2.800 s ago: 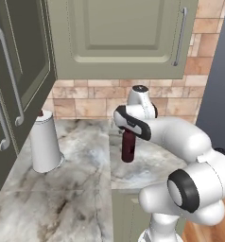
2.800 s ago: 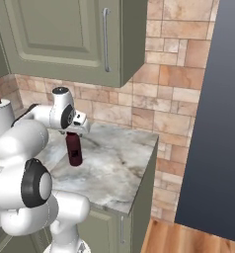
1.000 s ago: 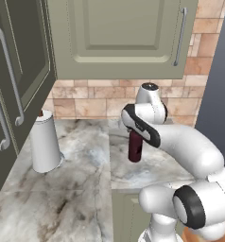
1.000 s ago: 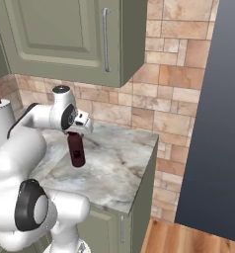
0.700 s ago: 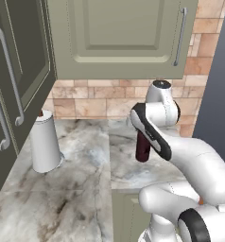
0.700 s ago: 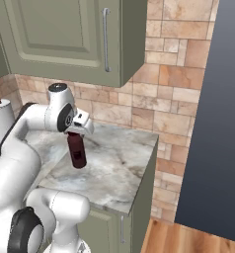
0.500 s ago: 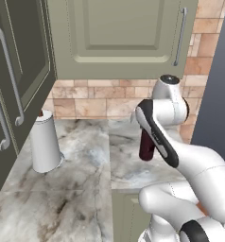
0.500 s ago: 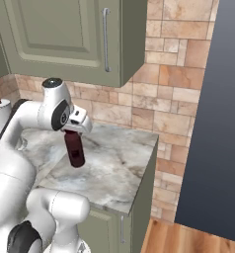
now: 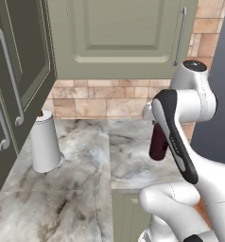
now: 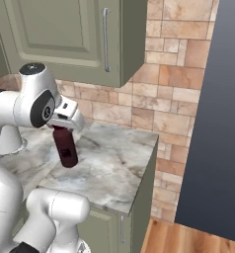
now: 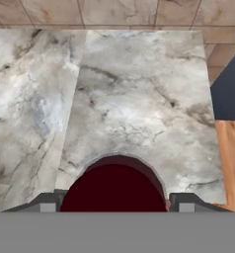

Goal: Place the drinks on the dining counter in a tight cluster.

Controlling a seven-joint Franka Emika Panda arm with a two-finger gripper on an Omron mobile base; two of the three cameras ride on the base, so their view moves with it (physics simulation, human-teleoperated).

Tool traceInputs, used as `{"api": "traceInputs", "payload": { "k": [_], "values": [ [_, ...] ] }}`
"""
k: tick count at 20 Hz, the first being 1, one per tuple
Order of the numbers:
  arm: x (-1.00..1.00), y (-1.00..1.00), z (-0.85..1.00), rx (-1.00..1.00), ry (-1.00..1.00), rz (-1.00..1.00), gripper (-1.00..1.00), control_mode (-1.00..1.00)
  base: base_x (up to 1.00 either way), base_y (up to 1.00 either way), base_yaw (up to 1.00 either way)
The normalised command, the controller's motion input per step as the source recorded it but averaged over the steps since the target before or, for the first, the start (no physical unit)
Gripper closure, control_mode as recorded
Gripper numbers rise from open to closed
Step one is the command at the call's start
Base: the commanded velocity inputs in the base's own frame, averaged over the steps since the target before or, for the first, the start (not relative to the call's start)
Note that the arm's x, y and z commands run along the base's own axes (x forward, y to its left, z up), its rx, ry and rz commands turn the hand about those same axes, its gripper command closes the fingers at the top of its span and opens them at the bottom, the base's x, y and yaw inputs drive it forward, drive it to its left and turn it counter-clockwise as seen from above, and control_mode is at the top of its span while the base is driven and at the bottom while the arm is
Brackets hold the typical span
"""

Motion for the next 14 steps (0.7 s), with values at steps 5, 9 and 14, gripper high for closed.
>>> {"api": "traceInputs", "payload": {
  "k": [5, 9, 14],
  "values": [
    [-0.13, -0.06, 0.03, 0.0, 0.0, 0.02, 1.0, -1.0, 0.0, 0.0, 0.0],
    [0.0, 0.0, 0.0, 0.0, 0.0, 0.0, 1.0, -1.0, 0.0, 0.0, 0.0],
    [0.0, 0.0, 0.0, 0.0, 0.0, 0.0, 1.0, 1.0, -0.04, 0.0, 0.0]
  ]
}}
